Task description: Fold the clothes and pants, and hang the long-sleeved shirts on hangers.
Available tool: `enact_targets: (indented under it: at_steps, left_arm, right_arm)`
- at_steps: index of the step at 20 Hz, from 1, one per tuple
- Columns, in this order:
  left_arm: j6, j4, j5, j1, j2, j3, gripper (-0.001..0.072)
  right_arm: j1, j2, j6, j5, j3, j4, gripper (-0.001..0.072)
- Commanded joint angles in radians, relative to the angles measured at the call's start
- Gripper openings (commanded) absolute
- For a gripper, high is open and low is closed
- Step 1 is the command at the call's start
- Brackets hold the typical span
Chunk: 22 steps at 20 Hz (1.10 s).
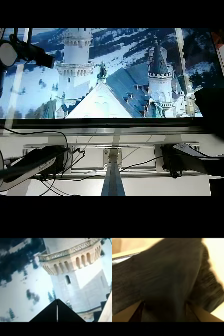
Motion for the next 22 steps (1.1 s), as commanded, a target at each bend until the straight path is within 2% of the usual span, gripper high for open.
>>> enact_targets:
  at_steps: [1,2,3,4,8,10,12,15,18,20,22]
  left_arm:
    - [0.0,-0.011,-0.003,0.001,-0.01,0.0,0.0028]
    - [0.0,-0.011,-0.002,0.001,-0.012,0.0,0.0029]
    - [0.0,-0.011,-0.003,0.001,-0.013,0.0,0.0028]
    - [0.0,-0.011,-0.003,0.001,-0.013,0.0,0.0029]
    - [0.0,-0.011,-0.003,0.001,-0.013,0.0,0.0028]
    - [0.0,-0.011,-0.003,0.001,-0.013,0.0,0.0028]
    - [0.0,-0.011,-0.003,0.001,-0.013,0.0,0.0028]
    - [0.0,-0.011,-0.003,0.001,-0.013,0.0,0.0029]
    - [0.0,-0.011,-0.003,0.001,-0.013,0.0,0.0028]
    - [0.0,-0.012,-0.003,0.001,-0.013,0.0,0.0028]
    - [0.0,-0.011,-0.003,0.001,-0.013,0.0,0.0028]
  right_arm:
    - [0.021,0.001,-0.121,0.029,-0.004,-0.023,0.0547]
    - [0.052,0.002,-0.131,0.031,-0.004,-0.016,0.0451]
    - [0.095,0.002,-0.151,0.029,-0.004,-0.002,0.0176]
    - [0.146,0.002,-0.186,0.021,-0.004,0.016,0.0025]
    - [0.475,0.002,-0.381,-0.03,-0.003,0.131,0.002]
    - [0.697,0.007,-0.472,-0.063,-0.003,0.13,0.0021]
    - [0.919,0.023,-0.556,-0.09,-0.003,0.107,0.0021]
    - [1.192,0.059,-0.691,-0.075,-0.003,-0.042,0.002]
    - [1.293,0.066,-0.635,-0.069,-0.003,-0.175,0.002]
    - [1.294,0.066,-0.584,-0.053,-0.003,-0.168,0.0021]
    - [1.294,0.066,-0.585,-0.039,-0.003,-0.161,0.0021]
